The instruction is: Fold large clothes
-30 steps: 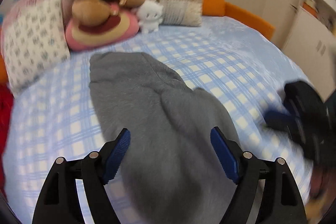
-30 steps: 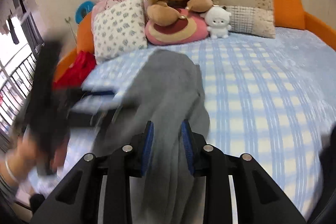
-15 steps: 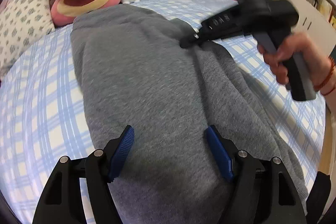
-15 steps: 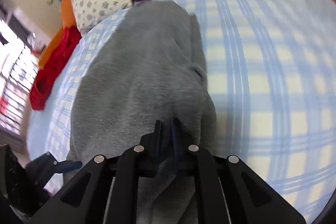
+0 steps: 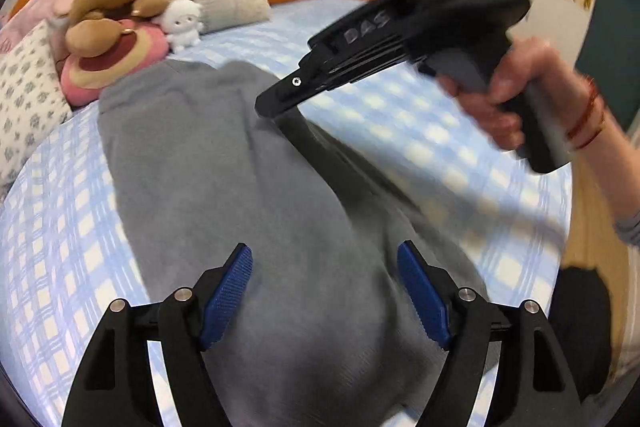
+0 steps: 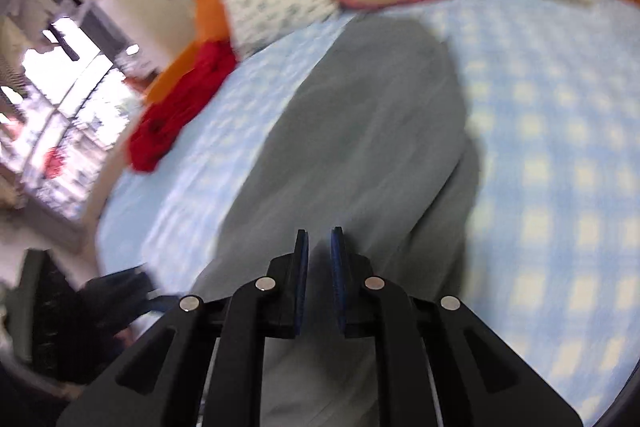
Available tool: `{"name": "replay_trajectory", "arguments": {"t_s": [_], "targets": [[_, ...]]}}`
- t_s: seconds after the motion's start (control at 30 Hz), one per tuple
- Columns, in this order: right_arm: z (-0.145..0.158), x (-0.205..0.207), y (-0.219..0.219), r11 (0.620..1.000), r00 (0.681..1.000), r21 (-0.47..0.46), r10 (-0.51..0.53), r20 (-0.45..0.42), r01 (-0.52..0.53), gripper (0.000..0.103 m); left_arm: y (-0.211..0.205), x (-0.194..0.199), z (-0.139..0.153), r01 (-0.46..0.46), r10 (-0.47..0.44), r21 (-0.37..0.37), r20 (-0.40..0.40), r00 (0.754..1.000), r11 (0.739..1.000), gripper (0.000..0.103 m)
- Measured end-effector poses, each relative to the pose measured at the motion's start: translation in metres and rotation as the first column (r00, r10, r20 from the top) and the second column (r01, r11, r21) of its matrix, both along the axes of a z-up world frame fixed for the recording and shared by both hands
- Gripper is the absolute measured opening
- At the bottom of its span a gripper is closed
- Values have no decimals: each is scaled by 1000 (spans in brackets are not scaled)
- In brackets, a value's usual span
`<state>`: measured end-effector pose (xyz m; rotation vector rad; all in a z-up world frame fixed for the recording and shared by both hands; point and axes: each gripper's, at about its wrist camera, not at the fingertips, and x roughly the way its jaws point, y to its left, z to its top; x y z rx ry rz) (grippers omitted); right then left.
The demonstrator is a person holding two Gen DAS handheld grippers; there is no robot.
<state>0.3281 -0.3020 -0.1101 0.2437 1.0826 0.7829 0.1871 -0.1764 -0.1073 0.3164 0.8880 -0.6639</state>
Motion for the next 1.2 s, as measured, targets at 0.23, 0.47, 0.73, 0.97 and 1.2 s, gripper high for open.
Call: {"name": "replay_trajectory", "arguments": {"t_s": [0.23, 0.47, 0.73, 0.97, 1.2], "targets": [[-11, -55, -29, 997, 999, -60, -46, 25, 47, 62, 18, -7, -8, -73, 68, -77, -66, 995, 994, 78], [-42, -70, -13, 996, 989, -57, 54, -140, -62, 51, 30, -10, -4, -108, 98, -116, -87, 991, 987, 78], [-35, -74, 3, 991, 989, -93, 82, -125, -94, 11, 36, -18, -3, -118, 113, -101, -59, 992, 988, 84], [-11, -79, -16, 993, 989, -73, 82, -123, -91, 10, 45, -25, 11, -121, 109, -154, -82, 991, 981, 85], [-38, -92, -50, 991, 979, -125, 22, -204, -49, 7, 31, -35, 1, -74, 59, -131, -113, 992, 989, 88]]}}
